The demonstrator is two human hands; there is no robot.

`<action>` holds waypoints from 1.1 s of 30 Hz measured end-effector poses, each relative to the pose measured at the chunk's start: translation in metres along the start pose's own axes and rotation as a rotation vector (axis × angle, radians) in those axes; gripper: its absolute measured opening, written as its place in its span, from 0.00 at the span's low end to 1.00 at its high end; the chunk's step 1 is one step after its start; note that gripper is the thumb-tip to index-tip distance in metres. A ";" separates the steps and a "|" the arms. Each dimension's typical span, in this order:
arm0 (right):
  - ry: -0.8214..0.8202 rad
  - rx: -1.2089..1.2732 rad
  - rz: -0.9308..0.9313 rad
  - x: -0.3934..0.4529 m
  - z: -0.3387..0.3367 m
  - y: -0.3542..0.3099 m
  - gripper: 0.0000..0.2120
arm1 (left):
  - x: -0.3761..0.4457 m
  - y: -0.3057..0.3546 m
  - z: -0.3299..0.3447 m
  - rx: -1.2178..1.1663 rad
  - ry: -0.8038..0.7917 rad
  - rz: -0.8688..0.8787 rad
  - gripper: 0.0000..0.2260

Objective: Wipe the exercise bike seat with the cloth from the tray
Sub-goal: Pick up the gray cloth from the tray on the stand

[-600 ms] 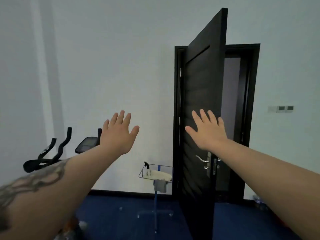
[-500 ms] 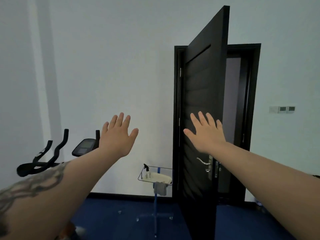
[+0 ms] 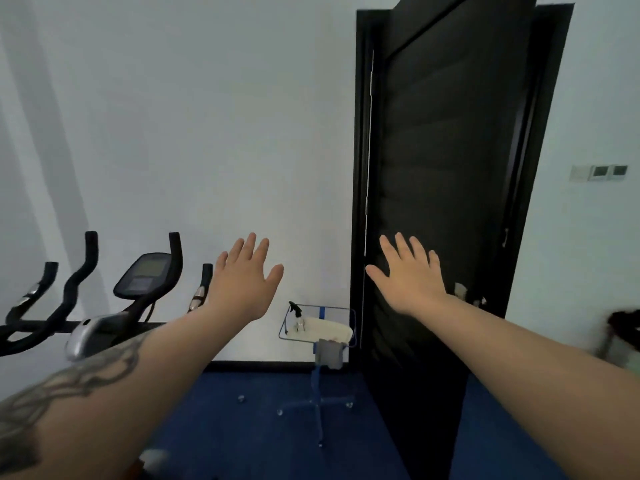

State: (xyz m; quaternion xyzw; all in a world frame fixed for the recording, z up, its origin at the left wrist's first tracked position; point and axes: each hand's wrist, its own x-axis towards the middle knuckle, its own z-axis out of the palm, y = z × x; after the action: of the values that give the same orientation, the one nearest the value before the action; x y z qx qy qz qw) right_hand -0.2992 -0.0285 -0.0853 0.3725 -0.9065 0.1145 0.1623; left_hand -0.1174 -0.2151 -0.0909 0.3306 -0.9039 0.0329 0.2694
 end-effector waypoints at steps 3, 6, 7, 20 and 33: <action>-0.062 -0.003 0.006 0.018 0.034 0.002 0.32 | 0.014 -0.007 0.039 -0.001 -0.094 0.015 0.28; -0.086 -0.011 0.013 0.041 0.067 0.009 0.32 | 0.035 -0.012 0.077 0.007 -0.153 0.018 0.28; -0.097 -0.017 0.013 0.048 0.078 0.012 0.32 | 0.042 -0.012 0.090 0.002 -0.168 0.018 0.28; -0.199 -0.003 -0.042 0.200 0.193 0.062 0.32 | 0.166 0.006 0.227 0.015 -0.237 -0.057 0.27; -0.352 -0.002 -0.114 0.327 0.313 0.055 0.32 | 0.265 -0.018 0.355 -0.009 -0.336 -0.127 0.27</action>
State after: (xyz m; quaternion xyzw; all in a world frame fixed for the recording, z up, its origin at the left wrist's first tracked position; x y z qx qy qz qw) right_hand -0.6226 -0.3018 -0.2543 0.4375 -0.8984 0.0373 0.0077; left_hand -0.4404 -0.4671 -0.2605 0.3865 -0.9137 -0.0441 0.1175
